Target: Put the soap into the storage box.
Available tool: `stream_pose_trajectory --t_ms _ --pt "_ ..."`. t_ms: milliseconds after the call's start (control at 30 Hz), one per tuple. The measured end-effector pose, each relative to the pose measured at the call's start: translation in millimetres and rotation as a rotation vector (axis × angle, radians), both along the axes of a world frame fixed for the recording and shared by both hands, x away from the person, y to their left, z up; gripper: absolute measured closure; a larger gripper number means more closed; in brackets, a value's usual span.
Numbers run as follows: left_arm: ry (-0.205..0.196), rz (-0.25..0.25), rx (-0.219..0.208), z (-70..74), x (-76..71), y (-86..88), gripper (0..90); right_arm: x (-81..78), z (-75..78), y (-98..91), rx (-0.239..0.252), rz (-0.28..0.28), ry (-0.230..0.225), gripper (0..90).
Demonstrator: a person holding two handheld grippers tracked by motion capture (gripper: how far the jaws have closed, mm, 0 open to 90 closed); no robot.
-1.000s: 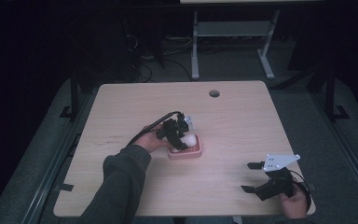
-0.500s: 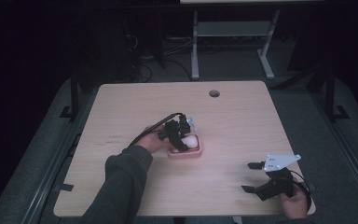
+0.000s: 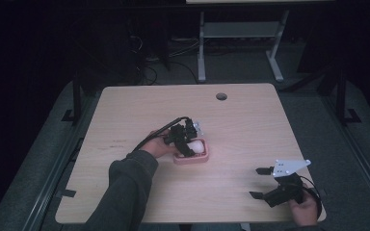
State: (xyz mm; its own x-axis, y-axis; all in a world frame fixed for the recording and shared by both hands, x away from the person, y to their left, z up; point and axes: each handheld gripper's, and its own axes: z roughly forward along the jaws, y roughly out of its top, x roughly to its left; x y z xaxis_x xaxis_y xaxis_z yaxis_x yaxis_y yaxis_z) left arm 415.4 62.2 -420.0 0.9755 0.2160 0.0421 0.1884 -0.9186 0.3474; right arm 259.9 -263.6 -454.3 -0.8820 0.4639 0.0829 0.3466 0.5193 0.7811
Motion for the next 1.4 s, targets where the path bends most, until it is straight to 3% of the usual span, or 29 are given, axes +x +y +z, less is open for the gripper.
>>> stream_pose_trajectory --t_ms 567,1000,1233,1400 --pt "-0.048 0.016 -0.047 17.0 -7.8 13.2 37.7 -0.3 -0.6 2.0 -0.008 -0.005 0.006 14.0" --pt "-0.042 0.039 -0.073 24.7 -15.6 29.9 34.1 -0.4 -0.6 3.1 -0.012 -0.014 0.003 14.1" --pt "-0.038 0.04 -0.12 27.9 -22.0 37.3 32.7 -0.1 -1.2 4.9 -0.015 -0.013 0.008 14.0" --pt "-0.036 0.051 -0.122 27.3 -24.4 43.5 32.3 0.4 -1.1 4.0 -0.017 -0.019 0.007 14.1"
